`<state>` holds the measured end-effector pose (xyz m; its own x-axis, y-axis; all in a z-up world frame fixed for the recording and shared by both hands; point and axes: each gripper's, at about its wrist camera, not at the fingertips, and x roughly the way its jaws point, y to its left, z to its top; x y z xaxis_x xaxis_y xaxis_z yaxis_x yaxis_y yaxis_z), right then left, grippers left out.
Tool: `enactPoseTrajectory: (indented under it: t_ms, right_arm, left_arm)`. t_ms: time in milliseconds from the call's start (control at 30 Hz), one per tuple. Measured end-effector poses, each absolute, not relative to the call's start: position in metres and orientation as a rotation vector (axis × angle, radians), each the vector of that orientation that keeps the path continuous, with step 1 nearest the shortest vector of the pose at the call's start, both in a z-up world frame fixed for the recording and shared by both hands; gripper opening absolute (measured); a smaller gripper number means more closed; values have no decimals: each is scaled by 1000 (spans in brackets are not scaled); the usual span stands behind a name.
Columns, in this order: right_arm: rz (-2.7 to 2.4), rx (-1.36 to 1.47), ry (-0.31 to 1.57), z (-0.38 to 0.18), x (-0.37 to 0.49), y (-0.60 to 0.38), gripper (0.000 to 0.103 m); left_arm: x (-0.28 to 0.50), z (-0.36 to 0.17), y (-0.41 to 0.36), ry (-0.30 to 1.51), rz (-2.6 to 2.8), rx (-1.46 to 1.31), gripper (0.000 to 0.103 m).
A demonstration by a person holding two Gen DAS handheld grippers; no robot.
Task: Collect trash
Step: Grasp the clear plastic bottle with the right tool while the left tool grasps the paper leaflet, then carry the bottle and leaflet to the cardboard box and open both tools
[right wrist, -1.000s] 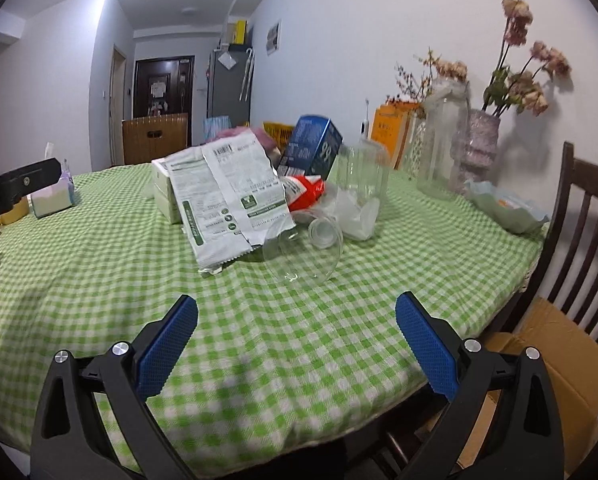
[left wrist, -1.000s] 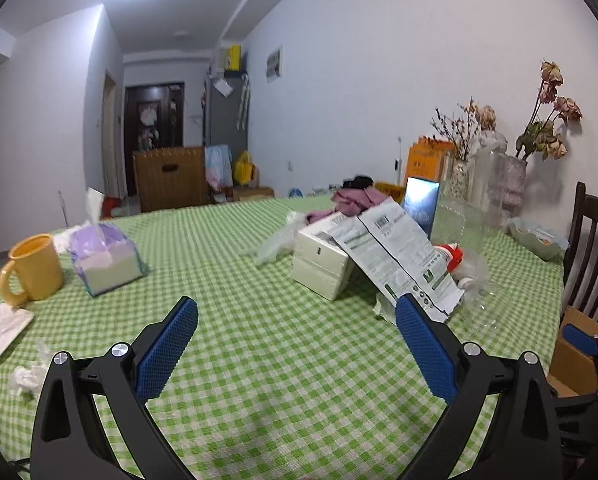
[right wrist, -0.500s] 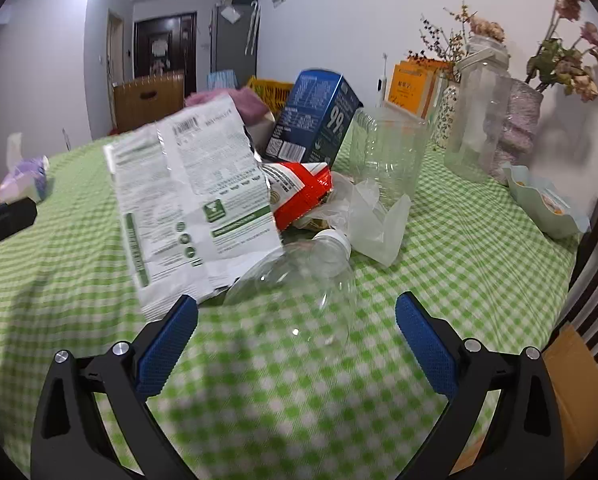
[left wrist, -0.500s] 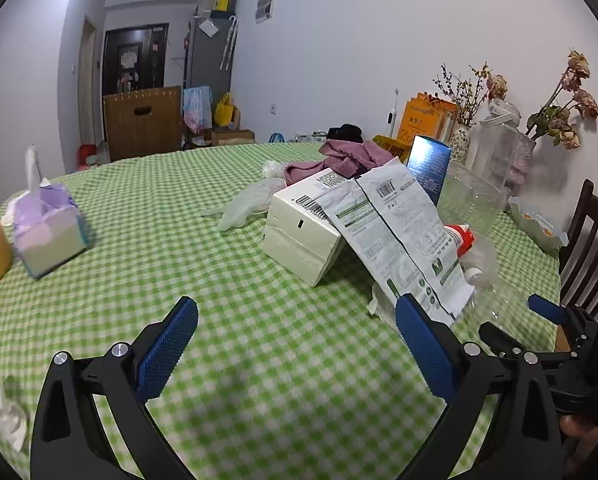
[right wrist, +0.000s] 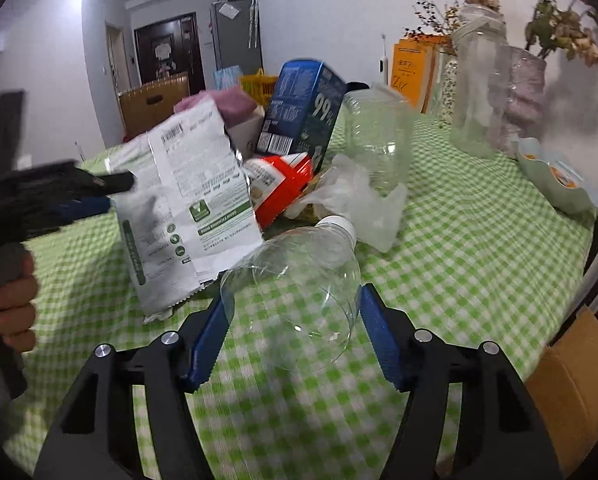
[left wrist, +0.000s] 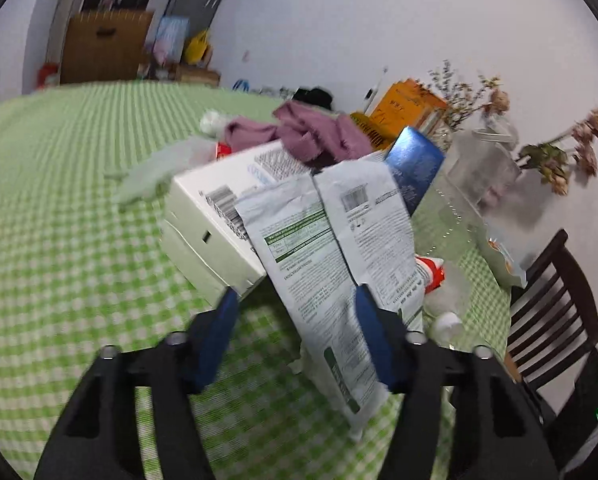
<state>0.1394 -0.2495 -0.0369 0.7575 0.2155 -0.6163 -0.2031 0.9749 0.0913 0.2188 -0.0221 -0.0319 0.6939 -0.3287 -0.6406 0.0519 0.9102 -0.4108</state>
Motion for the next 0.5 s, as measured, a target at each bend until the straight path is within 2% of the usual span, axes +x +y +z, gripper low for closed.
enactPoseTrajectory:
  t_ms: [33,67,100,167,200,500]
  right_arm:
    - [237,29,665,-32,136,-253,63]
    - [244,34,658,-30,134,-256,63]
    - [253,38,650,-26,131,-259,63]
    - [285,46,634,-18,126,-263,63]
    - [303,48,623,-14,123,-265,63]
    - [368,79,529,13,111,-281,63]
  left_arm:
    - [222,-34,-23,796,-209,-399,40]
    - [224,-36,-23,805,-219,-416,26]
    - [225,-37,-25,818,-241,-430,19]
    - [224,-33,-31,820,-265,-422,13]
    - [221,-29,-35,807,-277,-396,5]
    - [180,48,-51,609,-361,-373,0]
